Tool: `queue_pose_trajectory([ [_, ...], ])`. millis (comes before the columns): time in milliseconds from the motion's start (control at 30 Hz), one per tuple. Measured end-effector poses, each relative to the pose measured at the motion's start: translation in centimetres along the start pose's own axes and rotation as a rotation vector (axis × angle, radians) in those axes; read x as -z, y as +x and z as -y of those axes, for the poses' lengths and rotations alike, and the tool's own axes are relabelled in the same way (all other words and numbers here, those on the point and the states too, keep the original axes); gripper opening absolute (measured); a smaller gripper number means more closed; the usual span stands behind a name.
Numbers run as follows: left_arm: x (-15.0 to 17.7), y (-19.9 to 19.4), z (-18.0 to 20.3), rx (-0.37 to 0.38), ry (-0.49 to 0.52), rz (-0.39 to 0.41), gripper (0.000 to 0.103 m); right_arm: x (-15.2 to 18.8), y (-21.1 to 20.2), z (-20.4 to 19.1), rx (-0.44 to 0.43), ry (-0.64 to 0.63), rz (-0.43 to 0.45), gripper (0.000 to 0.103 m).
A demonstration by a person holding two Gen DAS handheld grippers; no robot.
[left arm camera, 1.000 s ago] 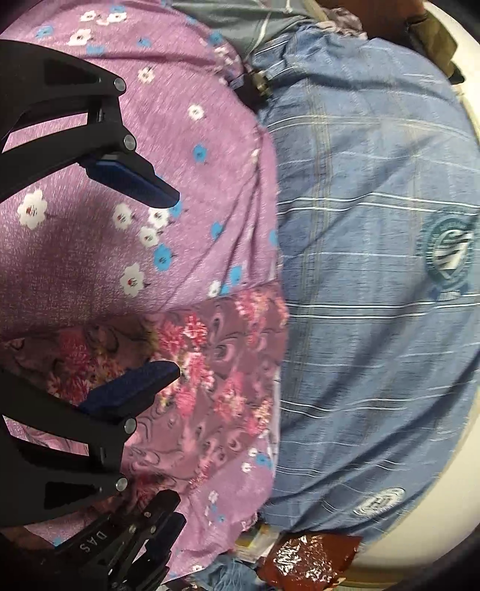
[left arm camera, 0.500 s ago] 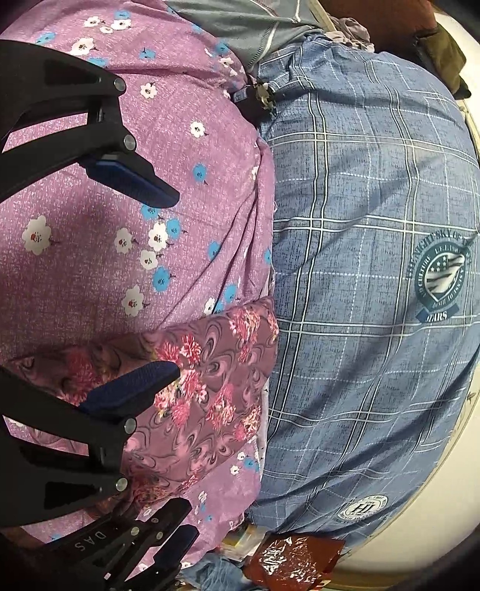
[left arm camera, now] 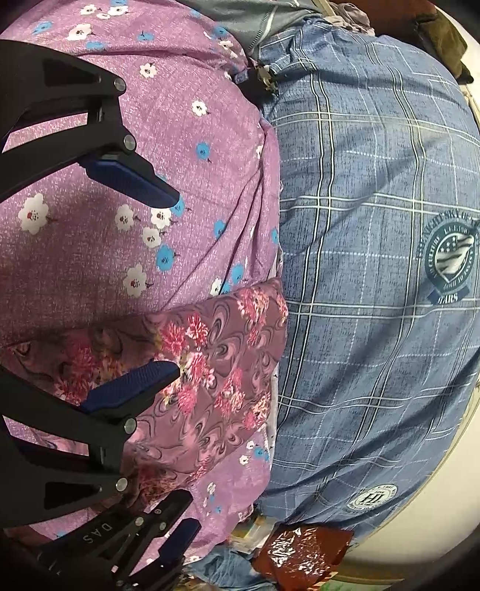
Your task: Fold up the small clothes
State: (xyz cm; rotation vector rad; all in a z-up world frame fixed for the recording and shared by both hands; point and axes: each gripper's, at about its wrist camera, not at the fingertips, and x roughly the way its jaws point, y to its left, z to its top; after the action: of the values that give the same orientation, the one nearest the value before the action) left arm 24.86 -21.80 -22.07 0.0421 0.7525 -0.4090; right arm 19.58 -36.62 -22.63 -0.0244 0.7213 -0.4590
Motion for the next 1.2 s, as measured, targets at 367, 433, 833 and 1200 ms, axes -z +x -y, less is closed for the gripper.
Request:
queue_pose_trajectory([
  [367, -0.4, 2.4, 1.2, 0.049, 0.002, -0.059, 0.085, 0.1, 1.7, 1.2, 0.0, 0.025, -0.042, 0.041],
  [433, 0.0, 3.9, 1.8, 0.034, 0.044, -0.122, 0.086, 0.2, 2.6, 1.4, -0.024, 0.033, -0.08, 0.045],
  [833, -1.1, 3.2, -0.5, 0.034, -0.041, -0.139, 0.086, -3.6, 6.2, 4.6, -0.199, 0.201, -0.155, 0.052],
  [1200, -0.1, 4.8, -0.4, 0.057, -0.013, -0.233, 0.089, -5.3, 10.6, 1.0, -0.172, 0.108, -0.27, 0.052],
])
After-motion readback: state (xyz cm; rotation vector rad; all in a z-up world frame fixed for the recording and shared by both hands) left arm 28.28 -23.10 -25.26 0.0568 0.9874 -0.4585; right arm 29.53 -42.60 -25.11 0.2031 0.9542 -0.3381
